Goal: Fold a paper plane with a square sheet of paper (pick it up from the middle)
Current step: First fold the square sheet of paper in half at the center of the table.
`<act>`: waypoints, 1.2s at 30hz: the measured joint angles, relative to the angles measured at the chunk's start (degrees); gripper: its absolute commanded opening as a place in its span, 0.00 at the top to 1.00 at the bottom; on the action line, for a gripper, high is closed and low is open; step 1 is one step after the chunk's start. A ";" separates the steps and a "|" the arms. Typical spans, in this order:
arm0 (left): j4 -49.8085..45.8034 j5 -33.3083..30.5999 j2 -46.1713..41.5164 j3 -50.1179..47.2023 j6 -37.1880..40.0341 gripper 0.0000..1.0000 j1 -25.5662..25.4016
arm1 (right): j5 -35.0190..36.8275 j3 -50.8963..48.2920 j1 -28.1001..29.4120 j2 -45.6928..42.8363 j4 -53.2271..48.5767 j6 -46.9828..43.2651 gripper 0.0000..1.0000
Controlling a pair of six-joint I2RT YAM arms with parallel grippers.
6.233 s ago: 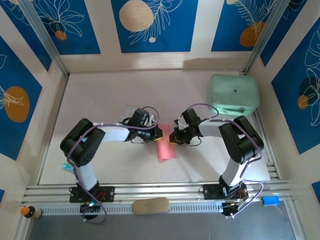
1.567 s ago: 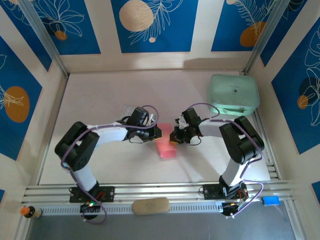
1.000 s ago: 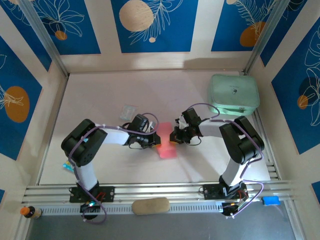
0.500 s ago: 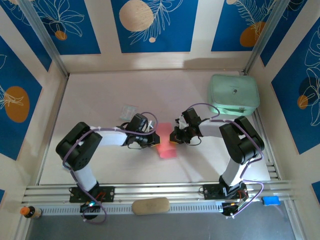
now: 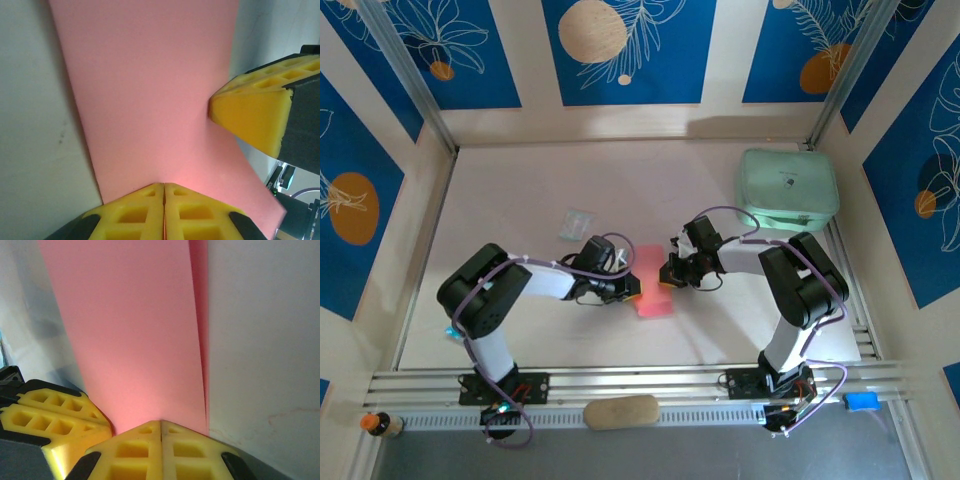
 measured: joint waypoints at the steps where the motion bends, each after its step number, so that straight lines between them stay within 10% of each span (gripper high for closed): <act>1: 0.09 -0.07 -0.07 -0.09 0.26 0.92 0.00 | 0.00 0.00 0.00 0.00 0.00 0.00 1.00; 36: 0.33 -2.64 -4.07 -4.15 -0.28 0.91 -3.21 | 0.96 -0.37 0.02 -0.74 -0.31 0.44 1.00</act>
